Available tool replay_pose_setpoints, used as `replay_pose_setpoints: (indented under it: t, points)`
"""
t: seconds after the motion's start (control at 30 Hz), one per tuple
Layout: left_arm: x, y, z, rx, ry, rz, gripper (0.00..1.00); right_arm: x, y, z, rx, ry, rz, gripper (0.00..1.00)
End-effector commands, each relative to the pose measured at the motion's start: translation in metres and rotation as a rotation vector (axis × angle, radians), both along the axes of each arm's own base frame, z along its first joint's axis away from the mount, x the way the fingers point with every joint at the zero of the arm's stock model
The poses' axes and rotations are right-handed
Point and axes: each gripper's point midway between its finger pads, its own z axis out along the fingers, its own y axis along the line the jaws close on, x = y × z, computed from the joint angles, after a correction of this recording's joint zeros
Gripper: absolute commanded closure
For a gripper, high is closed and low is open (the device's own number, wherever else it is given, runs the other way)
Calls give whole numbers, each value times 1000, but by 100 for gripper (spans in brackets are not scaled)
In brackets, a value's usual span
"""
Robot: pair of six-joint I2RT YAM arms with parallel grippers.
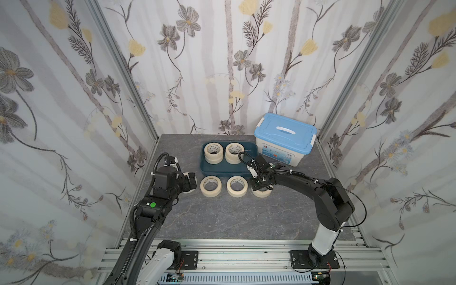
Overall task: Take out the art tape in the storage box
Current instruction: Place the art tape at the center of the board.
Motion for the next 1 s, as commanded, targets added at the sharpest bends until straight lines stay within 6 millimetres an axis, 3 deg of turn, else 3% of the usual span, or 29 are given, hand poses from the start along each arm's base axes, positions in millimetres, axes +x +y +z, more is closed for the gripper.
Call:
replay_pose_setpoints:
  t: [0.0,0.33,0.4,0.43,0.6,0.97]
  points:
    - [3,-1,5,-5,-19,-1,0,-6,0,14,25,-5,0,61]
    - [8,-4,0,-12,-2,-10,0,-13,-3,63,83,-75,12,57]
    - [11,-4,0,-14,6,-5,0,-14,-5,65,82,-75,13,55]
    - [13,-5,-1,-15,13,-6,0,-15,-6,79,100,-104,14,54]
    - [24,-9,-11,-18,85,-1,0,-20,-13,94,119,-128,17,50]
    - [73,-22,-22,-62,207,40,0,-36,-41,118,163,-180,-22,39]
